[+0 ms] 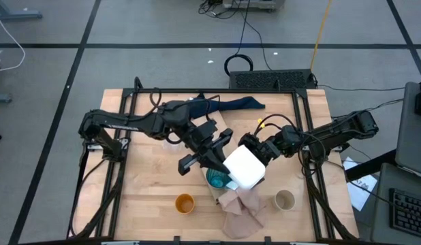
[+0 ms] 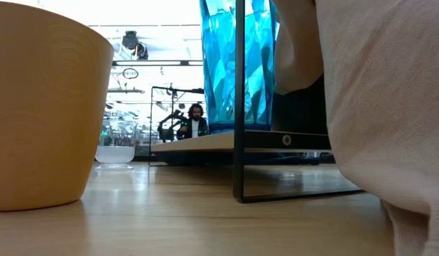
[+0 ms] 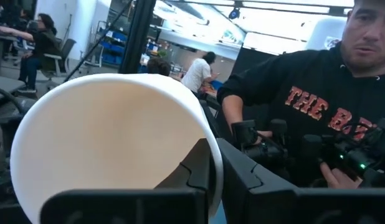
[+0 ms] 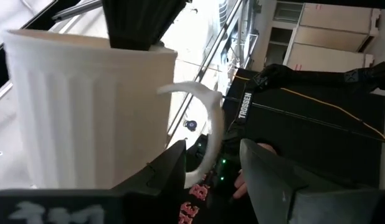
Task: Stack small to large cups/mugs on shelf
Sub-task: Put the black mug on the shelf
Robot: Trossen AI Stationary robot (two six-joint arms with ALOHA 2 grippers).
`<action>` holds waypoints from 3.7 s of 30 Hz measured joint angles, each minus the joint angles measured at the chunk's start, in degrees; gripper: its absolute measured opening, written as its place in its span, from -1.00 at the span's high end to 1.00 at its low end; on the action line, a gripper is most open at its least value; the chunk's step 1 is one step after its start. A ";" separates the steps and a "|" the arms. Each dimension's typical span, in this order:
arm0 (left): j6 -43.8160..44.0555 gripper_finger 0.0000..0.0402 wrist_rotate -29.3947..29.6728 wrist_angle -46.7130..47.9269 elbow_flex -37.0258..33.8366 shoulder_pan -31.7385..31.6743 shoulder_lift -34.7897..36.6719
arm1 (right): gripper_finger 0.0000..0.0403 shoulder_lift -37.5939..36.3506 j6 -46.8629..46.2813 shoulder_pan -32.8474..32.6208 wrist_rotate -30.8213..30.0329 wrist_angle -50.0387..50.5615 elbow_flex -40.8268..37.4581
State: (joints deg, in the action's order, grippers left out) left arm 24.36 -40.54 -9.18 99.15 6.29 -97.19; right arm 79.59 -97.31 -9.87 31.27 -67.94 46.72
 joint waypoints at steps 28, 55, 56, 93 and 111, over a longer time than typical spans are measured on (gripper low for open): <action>-0.35 0.85 0.10 0.14 0.02 -1.93 -0.06 | 0.94 0.17 -1.05 0.09 0.03 1.06 0.00; 5.89 0.85 -0.42 0.52 0.02 -1.82 0.27 | 0.99 -1.85 13.56 5.99 5.09 8.38 0.04; 6.36 0.85 -0.45 0.48 0.02 -1.77 0.41 | 0.99 -2.31 14.90 6.72 5.79 10.44 0.04; 0.59 0.85 17.62 21.69 -0.02 -2.67 13.97 | 0.99 -25.46 71.02 21.51 -36.65 71.44 0.00; -2.67 0.85 28.82 27.65 -0.04 -1.64 21.39 | 0.99 -21.00 82.06 17.07 -56.76 56.59 -6.57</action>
State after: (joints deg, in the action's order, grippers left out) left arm 21.69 -11.72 18.47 99.11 4.64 -75.80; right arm 58.59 -15.25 7.20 -25.49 -11.35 40.15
